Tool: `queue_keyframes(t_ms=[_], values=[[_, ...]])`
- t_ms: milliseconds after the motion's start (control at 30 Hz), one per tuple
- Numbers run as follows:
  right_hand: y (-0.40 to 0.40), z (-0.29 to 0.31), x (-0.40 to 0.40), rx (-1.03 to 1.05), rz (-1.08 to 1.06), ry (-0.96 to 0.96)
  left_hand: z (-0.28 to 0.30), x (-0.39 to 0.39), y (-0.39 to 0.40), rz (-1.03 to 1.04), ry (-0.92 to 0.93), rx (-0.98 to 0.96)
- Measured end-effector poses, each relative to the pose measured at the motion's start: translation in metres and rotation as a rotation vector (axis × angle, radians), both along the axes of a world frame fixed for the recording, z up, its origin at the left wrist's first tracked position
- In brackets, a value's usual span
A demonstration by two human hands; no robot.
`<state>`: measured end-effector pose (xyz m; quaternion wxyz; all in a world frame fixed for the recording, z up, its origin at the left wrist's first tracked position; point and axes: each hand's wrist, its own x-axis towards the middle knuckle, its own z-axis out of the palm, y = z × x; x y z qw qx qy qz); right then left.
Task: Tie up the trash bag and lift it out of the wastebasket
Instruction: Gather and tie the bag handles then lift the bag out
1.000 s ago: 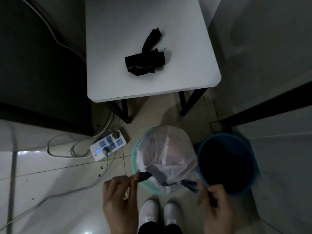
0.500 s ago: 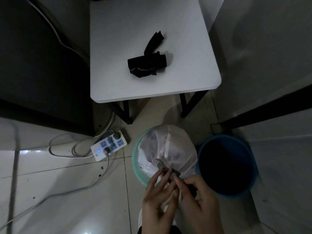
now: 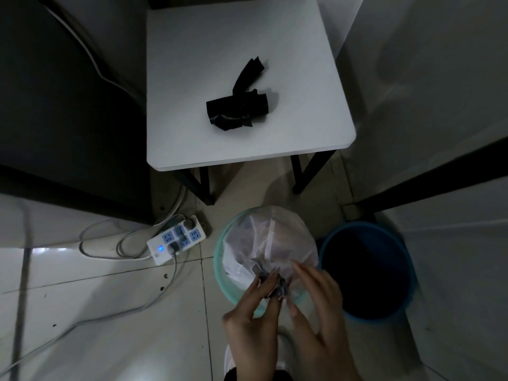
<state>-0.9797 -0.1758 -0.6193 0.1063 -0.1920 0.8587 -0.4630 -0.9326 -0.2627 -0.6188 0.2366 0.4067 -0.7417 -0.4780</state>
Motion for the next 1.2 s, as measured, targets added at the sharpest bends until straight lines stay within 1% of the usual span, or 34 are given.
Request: queue_keyframes(t_ms=[100,200,267,333,400,533,633,767,833,933,1000,1067,1200], values=[[0.001,-0.008,-0.006,0.091,0.106,0.056,0.006,-0.003,-0.005,-0.04,0.057,-0.004],[-0.015,-0.003,-0.01,0.132,0.061,0.133,0.022,-0.007,-0.005,-0.031,0.094,0.043],[-0.024,0.005,-0.013,0.134,0.019,0.171,0.034,-0.009,-0.008,-0.028,0.122,-0.004],[-0.03,0.018,-0.019,0.103,-0.011,0.178,0.049,-0.012,-0.012,-0.05,0.168,-0.095],[-0.035,0.034,-0.025,0.052,-0.035,0.224,0.066,-0.017,-0.016,-0.067,0.196,-0.15],[-0.048,0.074,-0.034,-0.081,-0.044,0.311,0.107,-0.022,-0.022,-0.051,0.269,-0.175],[-0.055,0.103,-0.034,-0.108,-0.036,0.352,0.133,-0.021,-0.029,-0.024,0.282,-0.2],[-0.07,0.147,-0.022,-0.138,-0.012,0.361,0.178,-0.007,-0.039,0.034,0.257,-0.177],[-0.078,0.162,-0.012,-0.15,0.012,0.316,0.199,0.001,-0.047,0.07,0.235,-0.134],[-0.095,0.173,0.003,-0.111,0.047,0.239,0.22,0.014,-0.061,0.142,0.166,-0.08],[-0.109,0.178,0.016,-0.128,0.06,0.183,0.23,0.024,-0.072,0.191,0.118,-0.024],[-0.122,0.182,0.028,-0.12,0.063,0.128,0.235,0.035,-0.082,0.208,0.056,-0.009],[-0.145,0.18,0.053,-0.039,0.107,0.134,0.233,0.059,-0.107,0.216,0.0,0.035]])
